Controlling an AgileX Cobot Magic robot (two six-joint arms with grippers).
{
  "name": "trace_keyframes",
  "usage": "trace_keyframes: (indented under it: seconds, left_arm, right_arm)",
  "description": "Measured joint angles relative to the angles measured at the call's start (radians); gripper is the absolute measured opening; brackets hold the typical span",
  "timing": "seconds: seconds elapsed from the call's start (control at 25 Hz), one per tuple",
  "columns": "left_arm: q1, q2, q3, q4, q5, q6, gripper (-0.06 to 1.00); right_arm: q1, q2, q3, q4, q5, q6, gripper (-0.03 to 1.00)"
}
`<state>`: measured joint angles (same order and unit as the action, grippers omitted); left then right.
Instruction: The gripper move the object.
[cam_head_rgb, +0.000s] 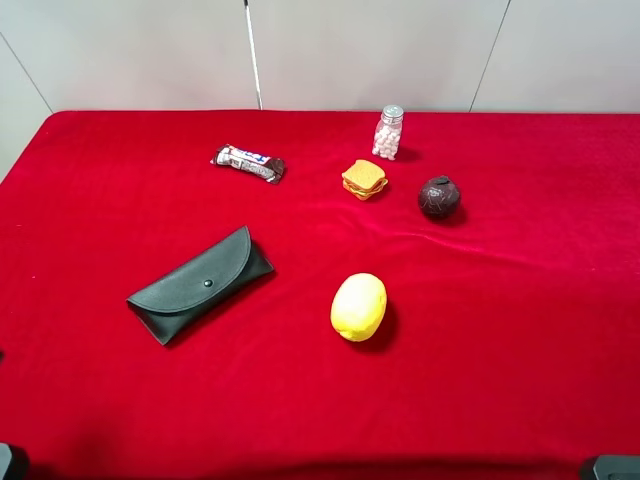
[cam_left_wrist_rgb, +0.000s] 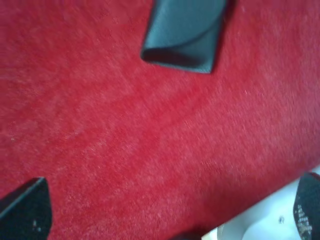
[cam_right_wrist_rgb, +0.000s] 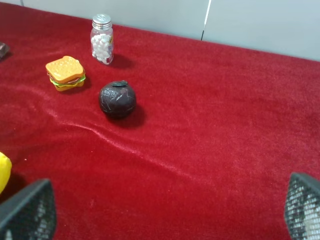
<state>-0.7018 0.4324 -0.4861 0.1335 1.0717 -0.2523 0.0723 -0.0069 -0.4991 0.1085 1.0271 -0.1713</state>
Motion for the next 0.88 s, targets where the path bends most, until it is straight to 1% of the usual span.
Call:
trace_keyframes:
  seconds: [0.08, 0.32, 0.48, 0.6, 0.72, 0.8, 0.88]
  left_arm:
    - [0.073, -0.055, 0.0, -0.006, 0.001, 0.016, 0.96]
    - [0.326, -0.225, 0.003, -0.059, -0.003, 0.093, 0.96]
    - [0.469, -0.32, 0.004, -0.095, -0.004, 0.141, 0.96]
    - [0.56, -0.374, 0.004, -0.121, -0.004, 0.177, 0.96]
    - [0.632, -0.423, 0.004, -0.139, -0.004, 0.205, 0.96]
    - [0.662, -0.436, 0.004, -0.144, -0.004, 0.21, 0.96]
    - [0.676, -0.436, 0.005, -0.15, -0.005, 0.218, 0.96]
  right_arm:
    - [0.0, 0.0, 0.0, 0.0, 0.0, 0.0, 0.69]
    - [0.0, 0.0, 0.0, 0.0, 0.0, 0.0, 0.69]
    - [0.0, 0.0, 0.0, 0.0, 0.0, 0.0, 0.69]
    - [0.0, 0.0, 0.0, 0.0, 0.0, 0.0, 0.69]
    - [0.0, 0.0, 0.0, 0.0, 0.0, 0.0, 0.69]
    - [0.0, 0.0, 0.0, 0.0, 0.0, 0.0, 0.69]
    - [0.0, 0.0, 0.0, 0.0, 0.0, 0.0, 0.69]
